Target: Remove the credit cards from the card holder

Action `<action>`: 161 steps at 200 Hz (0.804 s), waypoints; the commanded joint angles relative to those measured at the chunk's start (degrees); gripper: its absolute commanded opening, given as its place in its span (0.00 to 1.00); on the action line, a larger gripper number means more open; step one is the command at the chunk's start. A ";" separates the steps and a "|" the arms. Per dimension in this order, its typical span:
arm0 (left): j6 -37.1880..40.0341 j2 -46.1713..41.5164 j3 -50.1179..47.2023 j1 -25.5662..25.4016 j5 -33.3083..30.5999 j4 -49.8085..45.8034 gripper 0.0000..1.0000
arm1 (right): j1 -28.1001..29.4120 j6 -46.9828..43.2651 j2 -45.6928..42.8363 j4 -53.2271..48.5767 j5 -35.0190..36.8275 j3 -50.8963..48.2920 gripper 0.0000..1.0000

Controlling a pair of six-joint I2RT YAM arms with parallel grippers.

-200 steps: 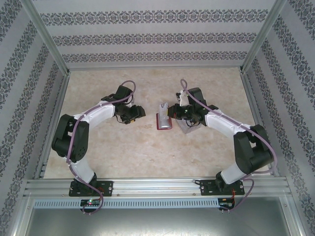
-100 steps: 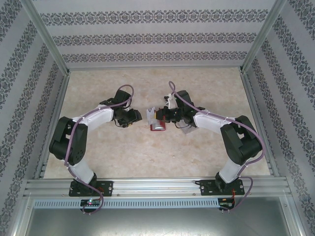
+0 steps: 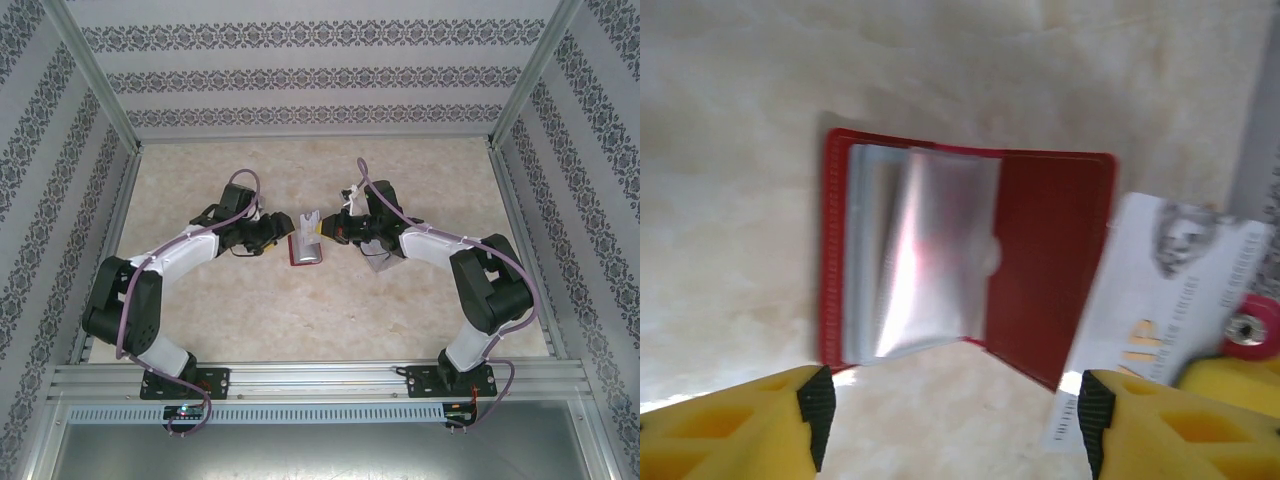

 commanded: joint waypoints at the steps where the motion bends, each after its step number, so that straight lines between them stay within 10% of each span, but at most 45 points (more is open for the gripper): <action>1: -6.77 -0.54 -1.53 0.72 9.25 12.74 0.74 | -0.45 3.70 1.17 6.53 -3.50 -0.75 0.00; 80: -7.78 7.46 -0.22 0.81 19.21 21.89 0.75 | -1.22 9.89 4.44 14.28 -7.18 -1.50 0.00; 161: -6.79 6.50 -0.96 1.28 20.93 25.91 0.24 | -1.94 11.94 5.56 16.45 -7.11 -2.65 0.00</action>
